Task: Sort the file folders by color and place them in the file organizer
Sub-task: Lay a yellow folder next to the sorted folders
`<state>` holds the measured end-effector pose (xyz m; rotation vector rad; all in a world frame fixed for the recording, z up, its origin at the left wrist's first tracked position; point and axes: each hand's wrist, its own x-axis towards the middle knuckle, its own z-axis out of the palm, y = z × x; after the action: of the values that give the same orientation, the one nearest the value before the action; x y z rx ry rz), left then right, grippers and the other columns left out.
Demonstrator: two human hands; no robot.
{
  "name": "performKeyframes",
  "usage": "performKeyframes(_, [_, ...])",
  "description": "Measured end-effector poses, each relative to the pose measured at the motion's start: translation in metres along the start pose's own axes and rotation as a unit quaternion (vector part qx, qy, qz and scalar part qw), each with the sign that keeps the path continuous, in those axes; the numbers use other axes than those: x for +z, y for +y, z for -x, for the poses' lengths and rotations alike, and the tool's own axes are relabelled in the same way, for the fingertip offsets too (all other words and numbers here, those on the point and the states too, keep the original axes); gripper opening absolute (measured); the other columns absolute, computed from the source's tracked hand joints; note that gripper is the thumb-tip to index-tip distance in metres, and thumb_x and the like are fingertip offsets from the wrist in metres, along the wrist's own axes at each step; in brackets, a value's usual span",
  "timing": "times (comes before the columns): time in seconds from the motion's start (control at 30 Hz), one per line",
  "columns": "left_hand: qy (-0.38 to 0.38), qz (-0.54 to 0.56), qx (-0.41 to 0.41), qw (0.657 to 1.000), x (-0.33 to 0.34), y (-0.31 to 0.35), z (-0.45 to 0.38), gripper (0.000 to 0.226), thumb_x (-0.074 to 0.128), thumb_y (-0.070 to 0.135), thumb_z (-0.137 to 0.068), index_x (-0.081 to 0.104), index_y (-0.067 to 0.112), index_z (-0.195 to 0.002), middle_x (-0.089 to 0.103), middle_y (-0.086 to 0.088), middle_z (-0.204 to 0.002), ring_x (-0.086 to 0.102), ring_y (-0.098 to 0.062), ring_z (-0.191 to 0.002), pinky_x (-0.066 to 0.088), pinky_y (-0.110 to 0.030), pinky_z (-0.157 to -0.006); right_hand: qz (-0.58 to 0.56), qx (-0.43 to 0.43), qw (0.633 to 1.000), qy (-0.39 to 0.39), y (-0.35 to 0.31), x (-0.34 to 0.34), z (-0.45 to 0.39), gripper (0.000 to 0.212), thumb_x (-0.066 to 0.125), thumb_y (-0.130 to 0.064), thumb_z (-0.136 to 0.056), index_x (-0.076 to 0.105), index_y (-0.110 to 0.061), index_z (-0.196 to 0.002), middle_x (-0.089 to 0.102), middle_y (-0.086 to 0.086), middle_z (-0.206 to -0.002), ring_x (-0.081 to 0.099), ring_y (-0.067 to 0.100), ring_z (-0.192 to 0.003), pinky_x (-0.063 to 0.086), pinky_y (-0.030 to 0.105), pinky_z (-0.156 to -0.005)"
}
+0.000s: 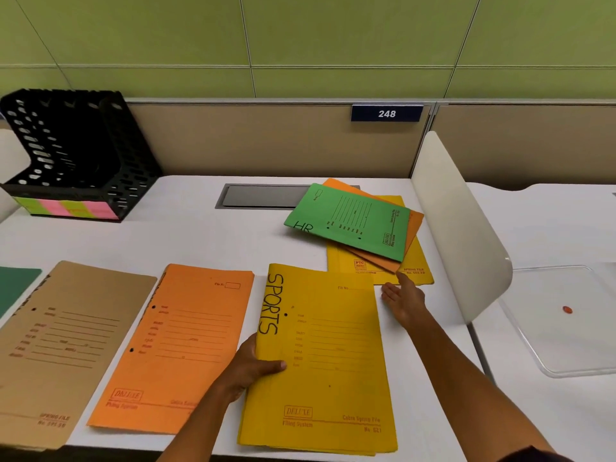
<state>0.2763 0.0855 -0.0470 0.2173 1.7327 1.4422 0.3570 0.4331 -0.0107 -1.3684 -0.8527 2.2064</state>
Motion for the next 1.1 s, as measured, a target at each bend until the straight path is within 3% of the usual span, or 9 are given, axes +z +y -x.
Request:
performKeyframes(0.13, [0.022, -0.023, 0.012, 0.999, -0.002, -0.004, 0.003, 0.1, 0.098, 0.041, -0.038, 0.052, 0.018, -0.124, 0.066, -0.008, -0.121, 0.067, -0.023, -0.105, 0.057, -0.042, -0.087, 0.022, -0.007, 1.0, 0.002, 0.002, -0.002, -0.008, 0.043, 0.035, -0.015, -0.104, 0.032, -0.003, -0.145, 0.034, 0.026, -0.148, 0.037, 0.037, -0.136, 0.03, 0.044, -0.114])
performKeyframes(0.23, [0.064, -0.04, 0.032, 0.997, -0.001, -0.004, 0.006, 0.098, 0.097, 0.045, -0.035, 0.05, 0.023, -0.118, 0.065, -0.005, -0.117, 0.065, -0.023, -0.105, 0.059, -0.033, -0.078, 0.036, -0.028, 0.999, 0.012, 0.008, -0.001, -0.012, 0.044, 0.042, -0.014, -0.102, 0.036, 0.0, -0.143, 0.04, 0.025, -0.145, 0.044, 0.036, -0.132, 0.036, 0.044, -0.111])
performKeyframes(0.3, [0.092, -0.114, 0.048, 0.988, -0.002, -0.001, 0.007, 0.085, 0.095, 0.042, -0.045, 0.049, 0.028, -0.115, 0.064, -0.001, -0.111, 0.064, -0.019, -0.102, 0.056, -0.023, -0.072, 0.047, -0.035, 0.998, 0.013, 0.011, 0.0, -0.013, 0.045, 0.047, -0.013, -0.099, 0.038, 0.001, -0.142, 0.044, 0.024, -0.142, 0.048, 0.036, -0.128, 0.039, 0.044, -0.108])
performKeyframes(0.4, [0.166, -0.284, 0.079, 0.941, -0.009, 0.003, 0.002, 0.067, 0.087, 0.041, -0.065, 0.051, 0.024, -0.12, 0.061, 0.0, -0.093, 0.059, -0.018, -0.088, 0.046, -0.023, -0.068, 0.077, -0.042, 0.996, 0.015, 0.015, -0.003, -0.017, 0.044, 0.052, -0.016, -0.097, 0.044, -0.001, -0.138, 0.051, 0.022, -0.135, 0.056, 0.035, -0.119, 0.047, 0.043, -0.1])
performKeyframes(0.5, [0.229, -0.376, 0.076, 0.895, -0.016, 0.007, -0.005, 0.055, 0.074, 0.04, -0.082, 0.052, 0.013, -0.124, 0.061, -0.007, -0.108, 0.056, -0.022, -0.099, 0.04, -0.028, -0.074, 0.125, -0.076, 0.988, 0.054, 0.019, -0.007, -0.021, 0.042, 0.063, -0.021, -0.092, 0.052, -0.007, -0.13, 0.062, 0.015, -0.11, 0.066, 0.028, -0.093, 0.056, 0.037, -0.077])
performKeyframes(0.6, [0.253, -0.393, 0.088, 0.879, -0.015, 0.018, -0.015, 0.045, 0.066, 0.037, -0.089, 0.052, 0.012, -0.125, 0.059, -0.01, -0.119, 0.055, -0.024, -0.108, 0.039, -0.028, -0.076, 0.189, -0.127, 0.969, 0.098, 0.016, -0.007, -0.021, 0.039, 0.064, -0.025, -0.091, 0.053, -0.015, -0.127, 0.063, 0.011, -0.095, 0.065, 0.027, -0.085, 0.056, 0.039, -0.077])
performKeyframes(0.8, [0.231, -0.394, 0.148, 0.877, 0.003, 0.043, -0.043, 0.051, 0.063, 0.034, -0.091, 0.046, 0.011, -0.134, 0.052, -0.011, -0.129, 0.047, -0.029, -0.121, 0.044, -0.04, -0.092, 0.294, -0.205, 0.927, 0.11, -0.003, -0.007, -0.027, 0.039, 0.062, -0.027, -0.092, 0.053, -0.012, -0.127, 0.063, 0.013, -0.114, 0.061, 0.031, -0.101, 0.053, 0.047, -0.089])
performKeyframes(0.97, [0.163, -0.407, 0.162, 0.884, 0.028, 0.062, -0.07, 0.073, 0.056, 0.049, -0.09, 0.03, 0.012, -0.147, 0.035, -0.011, -0.15, 0.031, -0.03, -0.139, 0.033, -0.045, -0.111, 0.331, -0.225, 0.913, 0.079, -0.02, -0.003, -0.039, 0.043, 0.062, -0.023, -0.092, 0.051, -0.009, -0.132, 0.062, 0.015, -0.118, 0.059, 0.025, -0.098, 0.044, 0.026, -0.066])
performKeyframes(1.1, [0.143, -0.407, 0.144, 0.891, 0.052, 0.071, -0.088, 0.075, 0.054, 0.044, -0.095, 0.016, 0.016, -0.154, 0.011, -0.008, -0.162, 0.005, -0.025, -0.15, 0.015, -0.046, -0.12, 0.372, -0.238, 0.895, 0.062, -0.03, 0.001, -0.054, 0.048, 0.066, -0.018, -0.09, 0.048, -0.009, -0.133, 0.059, 0.014, -0.127, 0.056, 0.028, -0.113, 0.045, 0.031, -0.083])
